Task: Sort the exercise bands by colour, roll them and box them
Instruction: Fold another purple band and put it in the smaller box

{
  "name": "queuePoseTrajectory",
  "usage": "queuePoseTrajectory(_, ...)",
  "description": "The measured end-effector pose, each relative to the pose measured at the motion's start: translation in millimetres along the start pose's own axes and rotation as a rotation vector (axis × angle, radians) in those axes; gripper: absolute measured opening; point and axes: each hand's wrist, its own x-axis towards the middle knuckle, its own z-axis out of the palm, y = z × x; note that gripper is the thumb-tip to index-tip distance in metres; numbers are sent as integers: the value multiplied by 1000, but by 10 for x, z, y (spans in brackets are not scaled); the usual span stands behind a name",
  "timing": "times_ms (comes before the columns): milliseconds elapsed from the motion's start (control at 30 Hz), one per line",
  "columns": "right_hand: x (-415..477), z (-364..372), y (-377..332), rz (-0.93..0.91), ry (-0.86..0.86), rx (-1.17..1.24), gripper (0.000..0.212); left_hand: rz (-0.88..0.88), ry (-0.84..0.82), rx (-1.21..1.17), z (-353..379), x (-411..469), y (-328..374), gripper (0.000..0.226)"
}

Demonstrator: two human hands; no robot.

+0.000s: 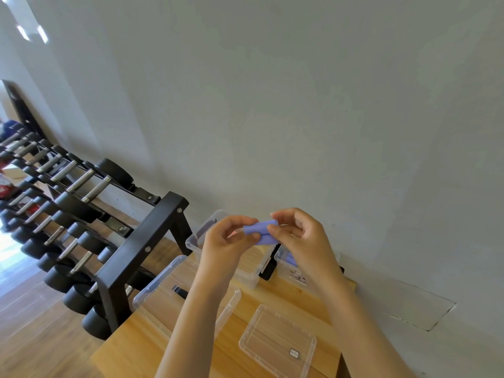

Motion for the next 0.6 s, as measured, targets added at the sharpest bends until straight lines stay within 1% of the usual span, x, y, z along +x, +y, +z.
queuePoseTrajectory(67,-2,16,-5,3,15,-5,13,-23,10,-74,20,-18,-7,18)
queuePoseTrajectory(133,-20,32,-10,-1,8,-4,17,-103,-10,-186,46,-37,3,20)
queuePoseTrajectory(200,-39,53,-5,-16,6,-19,22,-130,-15,-200,44,-46,3,24)
queuePoseTrajectory(300,-60,95,16,-12,18,7,25,-107,26,-201,26,-64,8,22)
queuePoseTrajectory(400,-82,136,29,8,33,73,22,-55,50,-204,22,-87,7,25)
queuePoseTrajectory(467,-94,168,39,5,86,99,20,-25,68,-216,54,-110,-1,24)
queuePoseTrajectory(600,-132,276,60,-34,262,114,13,12,136,-167,240,-140,-84,20)
